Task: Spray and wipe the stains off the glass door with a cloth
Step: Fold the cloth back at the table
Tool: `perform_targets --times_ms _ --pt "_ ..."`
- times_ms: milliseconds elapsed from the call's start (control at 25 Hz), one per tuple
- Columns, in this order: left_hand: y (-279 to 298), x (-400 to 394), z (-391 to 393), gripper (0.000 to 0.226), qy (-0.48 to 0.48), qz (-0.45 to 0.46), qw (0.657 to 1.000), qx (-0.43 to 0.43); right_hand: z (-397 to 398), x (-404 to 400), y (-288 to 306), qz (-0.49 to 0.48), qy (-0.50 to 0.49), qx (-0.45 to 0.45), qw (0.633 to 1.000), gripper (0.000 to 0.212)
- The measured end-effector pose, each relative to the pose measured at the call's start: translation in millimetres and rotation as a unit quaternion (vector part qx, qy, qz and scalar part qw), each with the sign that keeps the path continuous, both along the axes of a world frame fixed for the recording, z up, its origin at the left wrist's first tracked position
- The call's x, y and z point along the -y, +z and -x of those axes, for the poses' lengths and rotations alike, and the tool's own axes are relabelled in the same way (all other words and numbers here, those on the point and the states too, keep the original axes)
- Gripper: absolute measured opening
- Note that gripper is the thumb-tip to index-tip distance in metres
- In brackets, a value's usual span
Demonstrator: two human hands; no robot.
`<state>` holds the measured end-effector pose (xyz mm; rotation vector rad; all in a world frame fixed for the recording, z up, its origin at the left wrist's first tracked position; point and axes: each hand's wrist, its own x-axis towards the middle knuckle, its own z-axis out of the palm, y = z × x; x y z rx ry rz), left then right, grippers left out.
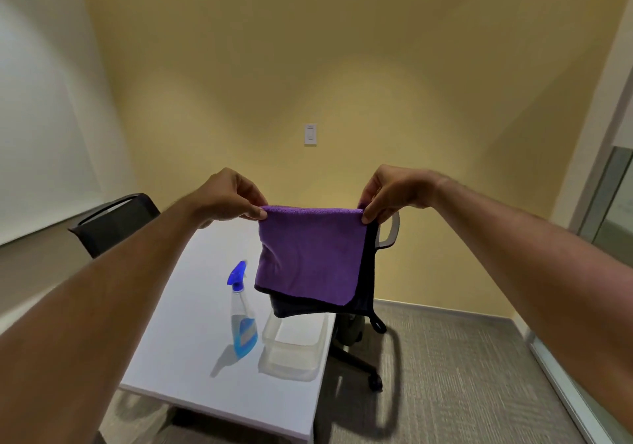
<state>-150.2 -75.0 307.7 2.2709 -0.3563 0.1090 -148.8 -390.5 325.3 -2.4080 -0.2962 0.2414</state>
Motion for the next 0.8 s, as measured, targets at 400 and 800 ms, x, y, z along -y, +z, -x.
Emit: perform_targets --times_ms 400,800 --pt "-15 -17 -111 0.017 0.004 -0.072 0.996 0.046 -105 -29 -8 0.107 0.083 0.100 0.986 0.019" --pt "-1 -33 -206 0.033 -0.027 -0.090 0.994 0.062 -190 -47 5 0.144 0.081 0.122 0.979 0.032"
